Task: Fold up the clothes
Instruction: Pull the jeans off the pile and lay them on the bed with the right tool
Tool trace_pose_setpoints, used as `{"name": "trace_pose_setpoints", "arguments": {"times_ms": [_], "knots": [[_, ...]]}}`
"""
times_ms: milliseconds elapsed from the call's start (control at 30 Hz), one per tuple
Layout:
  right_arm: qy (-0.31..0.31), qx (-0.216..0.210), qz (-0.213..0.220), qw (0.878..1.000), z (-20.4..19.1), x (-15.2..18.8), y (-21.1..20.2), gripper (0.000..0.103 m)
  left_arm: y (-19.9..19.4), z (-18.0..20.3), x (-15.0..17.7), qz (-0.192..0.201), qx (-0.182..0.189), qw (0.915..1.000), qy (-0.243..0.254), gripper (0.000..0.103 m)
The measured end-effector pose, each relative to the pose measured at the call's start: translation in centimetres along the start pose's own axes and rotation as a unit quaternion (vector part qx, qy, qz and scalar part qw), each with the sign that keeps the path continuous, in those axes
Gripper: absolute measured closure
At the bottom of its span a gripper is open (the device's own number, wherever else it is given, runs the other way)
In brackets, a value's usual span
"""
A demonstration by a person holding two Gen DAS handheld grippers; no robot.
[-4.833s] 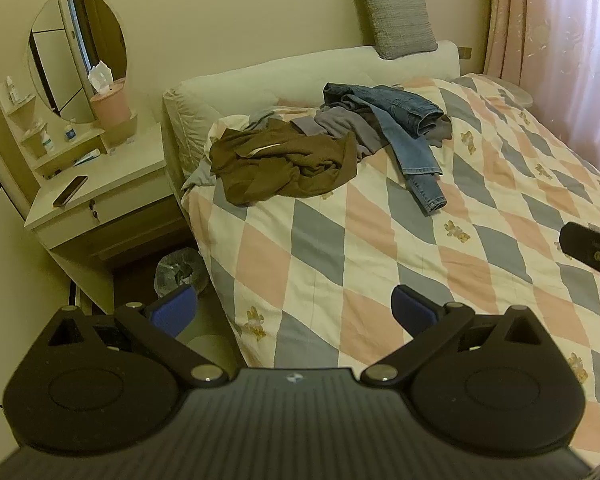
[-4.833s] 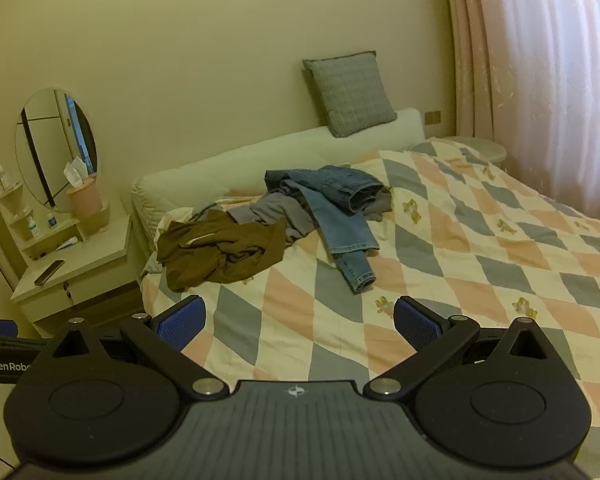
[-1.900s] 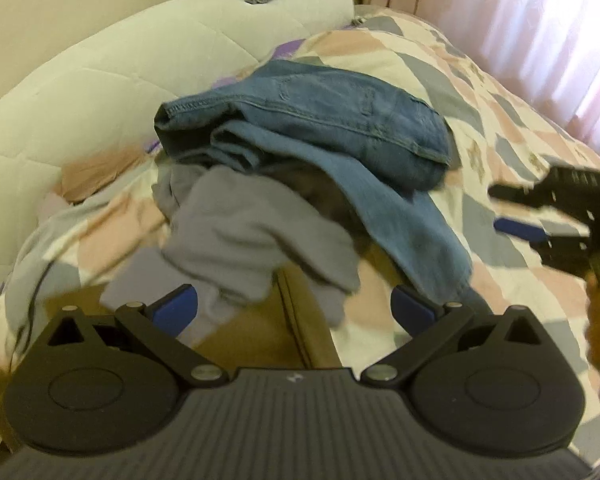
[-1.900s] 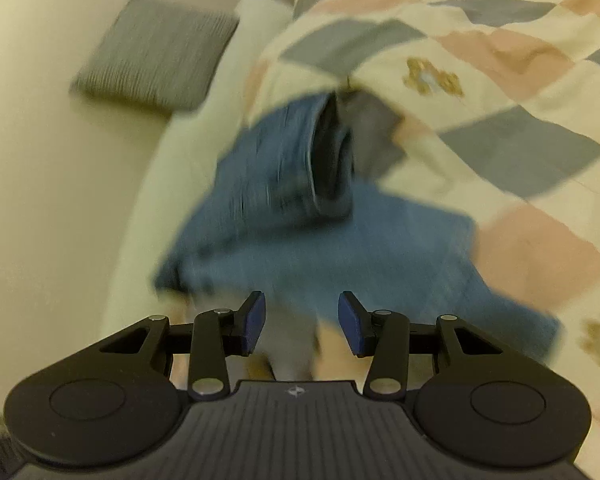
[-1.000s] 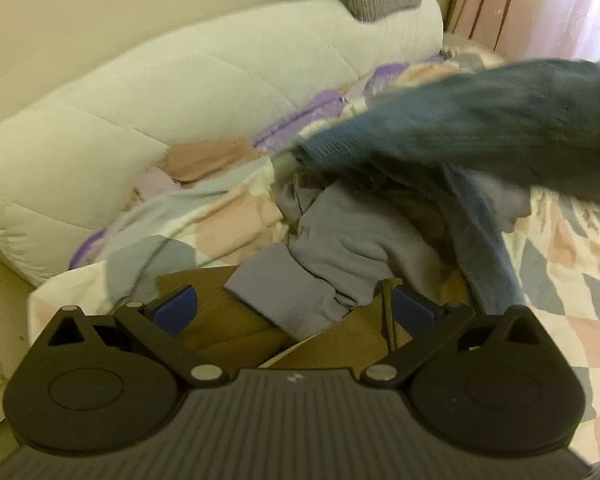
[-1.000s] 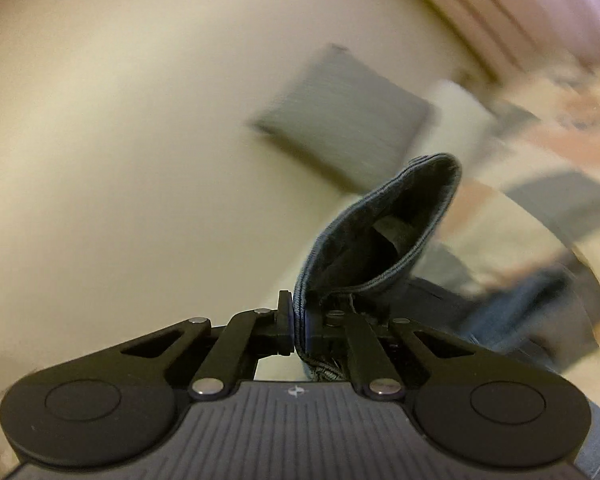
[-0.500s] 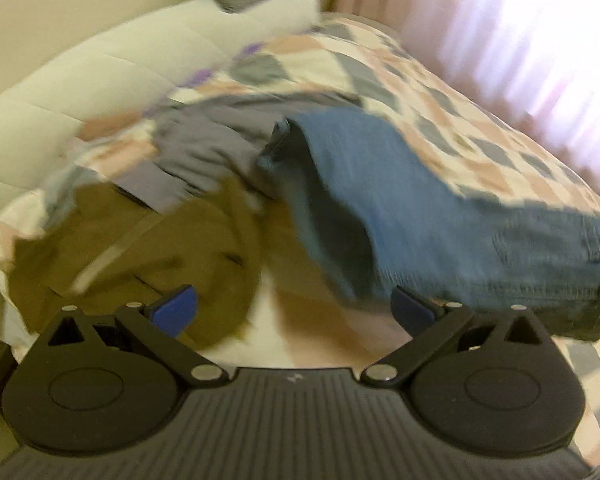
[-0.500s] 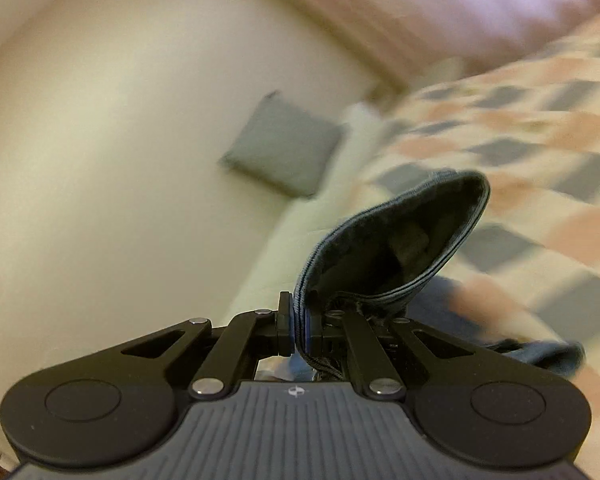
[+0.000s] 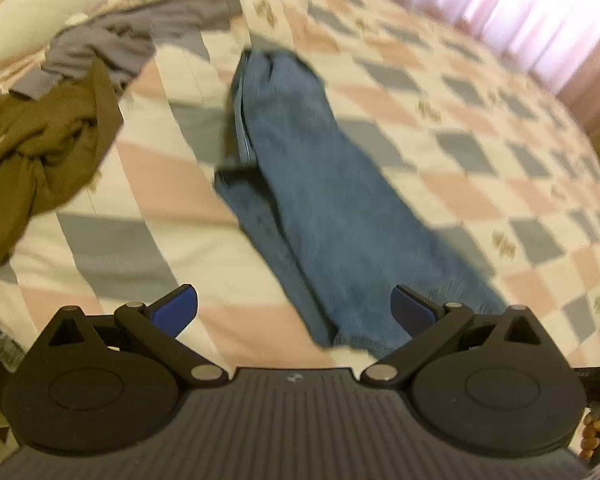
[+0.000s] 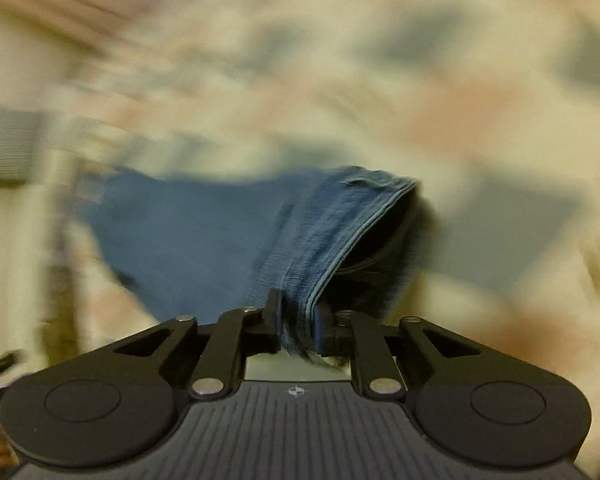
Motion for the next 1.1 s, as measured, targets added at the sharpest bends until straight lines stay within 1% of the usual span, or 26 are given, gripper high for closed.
{"name": "trace_pose_setpoints", "arguments": {"times_ms": [33, 100, 133, 167, 200, 233, 300, 400, 433, 500, 600, 633, 667, 700, 733, 767, 800, 833, 867, 900, 933, 967, 1000, 1067, 1100], "knots": [[0.011, 0.017, -0.012, 1.0, 1.3, 0.7, 1.0, 0.088, 0.5, 0.2, 0.3, -0.007, -0.004, 0.9999, 0.007, 0.001], [0.008, 0.016, -0.015, 1.0, 2.2, 1.9, 2.0, 0.086, 1.5, 0.6, 0.9, -0.019, -0.012, 0.9995, 0.021, 0.001], [0.005, 0.008, -0.008, 1.0, 2.0, 1.8, 2.0, 0.076, 2.2, 0.6, 0.9, -0.024, -0.018, 0.999, 0.032, 0.001], [0.004, 0.003, -0.001, 1.0, 1.4, 1.1, 2.3, 0.071, 3.0, 0.6, 0.7, -0.028, -0.021, 0.9984, 0.044, 0.001], [0.003, -0.002, 0.009, 1.0, 0.9, 0.5, 2.5, 0.061, 3.8, 0.7, 0.5, -0.033, -0.023, 0.9976, 0.057, 0.001], [0.004, -0.002, 0.025, 1.0, 0.9, 0.0, 2.5, 0.059, 4.8, 0.9, 0.0, -0.04, -0.022, 0.9963, 0.073, 0.001], [0.019, -0.003, 0.051, 0.999, 1.8, -0.8, 2.3, 0.057, 6.9, 1.4, -0.9, -0.053, -0.019, 0.993, 0.104, 0.001], [0.076, -0.014, 0.079, 0.994, 3.4, -2.3, 3.5, 0.053, 9.5, 1.8, -3.0, -0.063, -0.004, 0.9884, 0.138, 0.001], [0.098, -0.017, 0.084, 0.992, 4.0, -2.6, 4.1, 0.051, 10.2, 1.9, -3.7, -0.064, 0.001, 0.9868, 0.149, 0.001], [0.135, -0.03, 0.092, 0.986, 5.4, -3.1, 5.1, 0.05, 11.5, 2.2, -5.2, -0.062, 0.011, 0.983, 0.172, 0.001], [0.177, -0.046, 0.107, 0.977, 5.6, -3.2, 6.8, 0.048, 13.3, 2.1, -7.7, -0.06, 0.013, 0.9763, 0.208, 0.001], [0.19, -0.05, 0.113, 0.974, 5.6, -3.2, 7.5, 0.048, 13.9, 1.9, -8.6, -0.061, 0.011, 0.974, 0.218, 0.002], [0.197, -0.051, 0.118, 0.972, 5.5, -3.1, 7.9, 0.048, 14.5, 1.9, -9.5, -0.061, 0.011, 0.9718, 0.228, 0.006], [0.18, -0.041, 0.121, 0.975, 5.0, -2.6, 7.9, 0.064, 15.1, 1.8, -10.3, -0.061, 0.011, 0.9692, 0.238, 0.009], [0.163, -0.032, 0.125, 0.978, 4.5, -2.1, 7.9, 0.086, 15.8, 2.0, -11.2, -0.058, 0.015, 0.9642, 0.258, 0.016], [0.146, -0.022, 0.128, 0.981, 4.0, -1.6, 7.8, 0.092, 16.5, 2.2, -12.1, -0.055, 0.02, 0.9587, 0.278, 0.025], [0.129, -0.013, 0.131, 0.983, 3.5, -1.2, 7.8, 0.094, 17.3, 2.4, -13.0, -0.053, 0.025, 0.9521, 0.3, 0.033], [0.111, -0.003, 0.134, 0.985, 3.1, -0.7, 7.7, 0.095, 18.4, 3.0, -13.8, -0.05, 0.03, 0.9373, 0.343, 0.052], [0.094, 0.007, 0.138, 0.986, 2.6, -0.2, 7.7, 0.095, 19.3, 3.5, -14.4, -0.047, 0.036, 0.9209, 0.385, 0.068], [0.077, 0.016, 0.141, 0.987, 2.1, 0.3, 7.7, 0.095, 20.3, 4.1, -15.0, -0.043, 0.041, 0.9026, 0.426, 0.072], [0.06, 0.026, 0.144, 0.987, 1.6, 0.7, 7.6, 0.095, 21.2, 4.6, -15.5, -0.039, 0.046, 0.8824, 0.467, 0.072], [0.048, 0.034, 0.146, 0.988, 1.2, 1.2, 7.6, 0.094, 22.1, 5.0, -16.0, -0.032, 0.05, 0.8592, 0.508, 0.072], [0.058, 0.033, 0.146, 0.987, 1.5, 1.4, 7.6, 0.092, 23.1, 5.5, -16.6, -0.022, 0.047, 0.8332, 0.55, 0.072], [0.078, 0.032, 0.149, 0.985, 1.9, 1.6, 7.5, 0.083, 24.9, 6.0, -17.9, -0.012, 0.029, 0.7904, 0.612, 0.072], [0.081, 0.032, 0.149, 0.985, 1.9, 1.7, 7.6, 0.079, 25.8, 6.2, -18.7, -0.011, 0.019, 0.7715, 0.636, 0.072]]}}
Point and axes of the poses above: each gripper's, at about its wrist camera, not at the fingertips, and y roughly the way its jaws point, z to its right, x to its underside, the point moved 4 cm from there along y, roughly the way its jaws point, and after that the axes turned 10 degrees about y, right-handed, at the moved point
